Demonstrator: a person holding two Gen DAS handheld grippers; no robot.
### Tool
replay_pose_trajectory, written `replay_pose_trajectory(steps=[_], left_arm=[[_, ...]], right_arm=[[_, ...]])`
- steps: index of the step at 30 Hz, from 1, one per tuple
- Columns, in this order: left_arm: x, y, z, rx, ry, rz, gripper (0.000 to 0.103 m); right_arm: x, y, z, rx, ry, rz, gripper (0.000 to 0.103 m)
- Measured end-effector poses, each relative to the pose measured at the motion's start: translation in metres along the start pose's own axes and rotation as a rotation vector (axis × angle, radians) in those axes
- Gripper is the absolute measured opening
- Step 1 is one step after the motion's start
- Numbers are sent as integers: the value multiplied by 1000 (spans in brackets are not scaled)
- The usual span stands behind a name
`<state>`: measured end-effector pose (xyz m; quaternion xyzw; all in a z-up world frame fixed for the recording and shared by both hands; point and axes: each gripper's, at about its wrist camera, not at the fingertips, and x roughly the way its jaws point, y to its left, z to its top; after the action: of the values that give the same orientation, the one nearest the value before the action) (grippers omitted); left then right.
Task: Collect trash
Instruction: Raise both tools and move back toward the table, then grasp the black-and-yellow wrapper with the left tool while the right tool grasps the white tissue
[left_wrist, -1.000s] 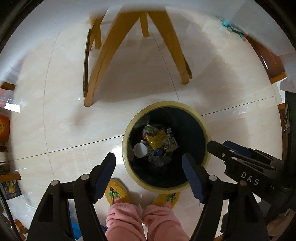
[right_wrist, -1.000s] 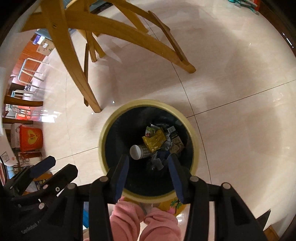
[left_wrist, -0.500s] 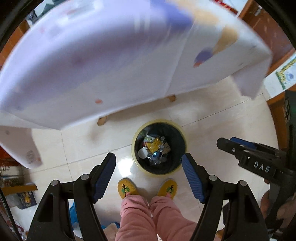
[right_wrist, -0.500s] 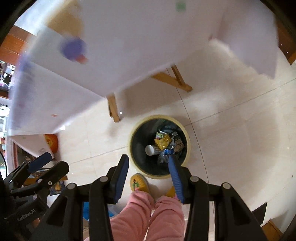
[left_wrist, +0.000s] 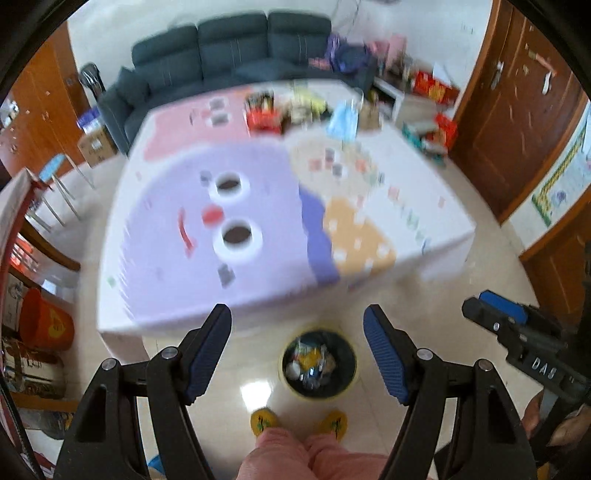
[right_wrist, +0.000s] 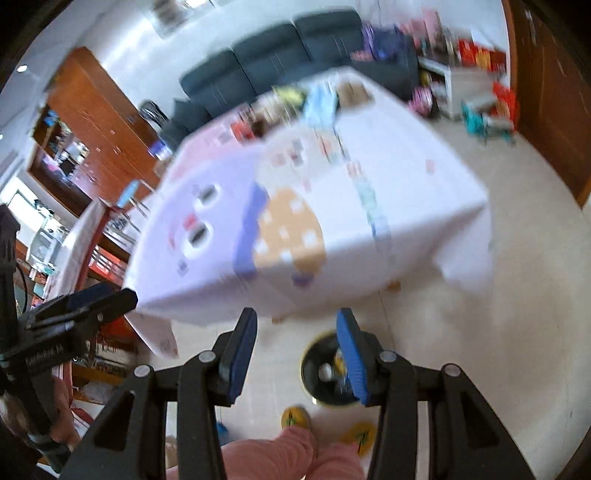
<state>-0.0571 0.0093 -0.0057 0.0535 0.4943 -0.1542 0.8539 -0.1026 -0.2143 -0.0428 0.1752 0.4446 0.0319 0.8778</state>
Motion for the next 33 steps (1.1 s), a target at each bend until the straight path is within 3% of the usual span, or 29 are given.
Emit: replay_pose_trajectory(steps=[3,7,13,22,33], left_arm=[[-34,-1,23,-3,-86,35,72],[-62,-1,42,-25,-165,65,72],[-76,10,63,-102,-157,34,72],[-63,17,89,-122,-139,15,72],[-10,40,157,-100,-108,-35,72]], right_arm=[[-26,6,15,-46,-96,13,47],[-42,8,29,-66,-153,33,47],[-55,15,47,-104,-203,48,47],[-61,20,75,-122,-235,47,47],[-16,27,145,-67,-216,22,47]])
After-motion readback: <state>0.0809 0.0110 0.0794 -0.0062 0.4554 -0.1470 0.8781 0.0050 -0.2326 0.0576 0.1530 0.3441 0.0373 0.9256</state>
